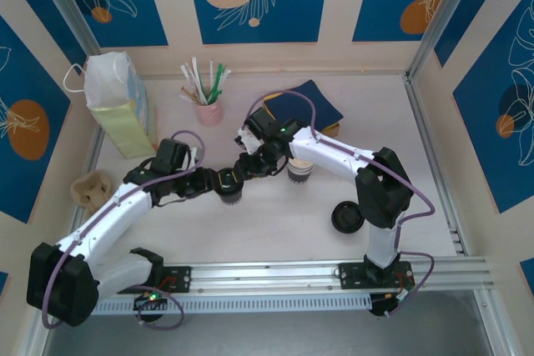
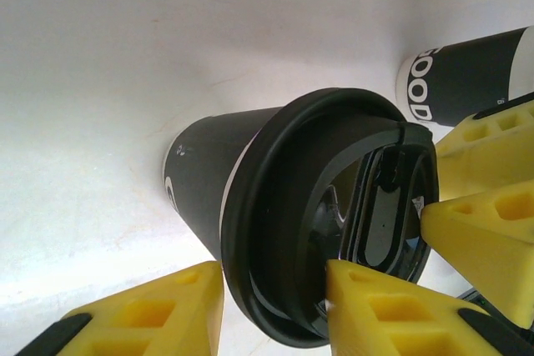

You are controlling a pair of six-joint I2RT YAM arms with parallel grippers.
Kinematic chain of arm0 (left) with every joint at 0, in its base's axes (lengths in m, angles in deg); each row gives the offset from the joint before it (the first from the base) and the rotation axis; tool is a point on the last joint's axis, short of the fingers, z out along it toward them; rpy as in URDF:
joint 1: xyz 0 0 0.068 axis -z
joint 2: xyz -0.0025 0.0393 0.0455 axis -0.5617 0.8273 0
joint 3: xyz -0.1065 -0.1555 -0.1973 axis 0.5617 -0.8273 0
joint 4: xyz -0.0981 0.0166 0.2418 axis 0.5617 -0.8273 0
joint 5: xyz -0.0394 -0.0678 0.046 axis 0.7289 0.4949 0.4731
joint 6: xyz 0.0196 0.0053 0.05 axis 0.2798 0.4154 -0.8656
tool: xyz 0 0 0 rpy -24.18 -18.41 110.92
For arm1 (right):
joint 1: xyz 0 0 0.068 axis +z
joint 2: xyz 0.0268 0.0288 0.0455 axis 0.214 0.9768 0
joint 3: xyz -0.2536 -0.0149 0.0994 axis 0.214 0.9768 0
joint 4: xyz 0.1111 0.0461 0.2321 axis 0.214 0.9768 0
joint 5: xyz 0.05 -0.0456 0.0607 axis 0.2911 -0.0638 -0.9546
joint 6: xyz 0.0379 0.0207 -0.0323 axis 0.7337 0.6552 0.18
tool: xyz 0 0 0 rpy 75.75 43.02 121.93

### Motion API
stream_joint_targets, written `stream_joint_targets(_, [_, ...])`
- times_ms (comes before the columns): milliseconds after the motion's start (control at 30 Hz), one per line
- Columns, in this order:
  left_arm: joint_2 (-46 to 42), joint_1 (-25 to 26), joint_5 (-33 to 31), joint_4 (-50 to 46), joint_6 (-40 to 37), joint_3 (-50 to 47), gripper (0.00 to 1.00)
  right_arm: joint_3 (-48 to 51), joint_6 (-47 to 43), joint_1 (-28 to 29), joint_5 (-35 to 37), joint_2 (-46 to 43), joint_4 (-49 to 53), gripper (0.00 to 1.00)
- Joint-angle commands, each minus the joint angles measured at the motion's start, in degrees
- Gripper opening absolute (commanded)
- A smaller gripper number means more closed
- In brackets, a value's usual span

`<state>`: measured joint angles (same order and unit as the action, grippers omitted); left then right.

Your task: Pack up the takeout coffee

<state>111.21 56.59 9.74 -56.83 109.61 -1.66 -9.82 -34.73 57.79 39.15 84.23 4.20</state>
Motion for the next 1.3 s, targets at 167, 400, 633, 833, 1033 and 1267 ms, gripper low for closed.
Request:
stream_joint_targets(167, [2.39, 0.35, -0.80, -5.64, -0.34, 1.92, 0.36, 2.45, -0.68, 0.63, 0.95, 1.94, 2.14, 0.33])
stream_joint_targets(400, [3.69, 0.35, -1.24, -4.23, -0.42, -1.44, 0.36, 3.16, -0.62, 0.45, 1.47, 3.11, 2.88, 0.32])
stream_joint_targets(633, [3.33, 0.35, -2.61, -5.91, -0.73, -0.15, 0.36, -1.76, -1.82, 0.36, 0.85, 1.81, 5.56, 0.33])
stream_joint_targets(833, [3.51, 0.35, -3.79, -7.16, -0.94, 0.65, 0.35, -5.09, -1.07, 0.49, -1.39, 0.64, 5.87, 0.44])
stream_joint_targets(1033, [3.68, 0.35, -3.79, -7.03, -0.81, 0.73, 0.35, -5.35, -0.93, 0.84, -2.04, 0.61, 6.06, 0.50])
stream_joint_targets(1267, [3.94, 0.35, -3.45, -6.94, -0.89, 1.08, 0.35, -3.29, -0.67, 1.90, -1.34, 1.91, 5.36, 0.55])
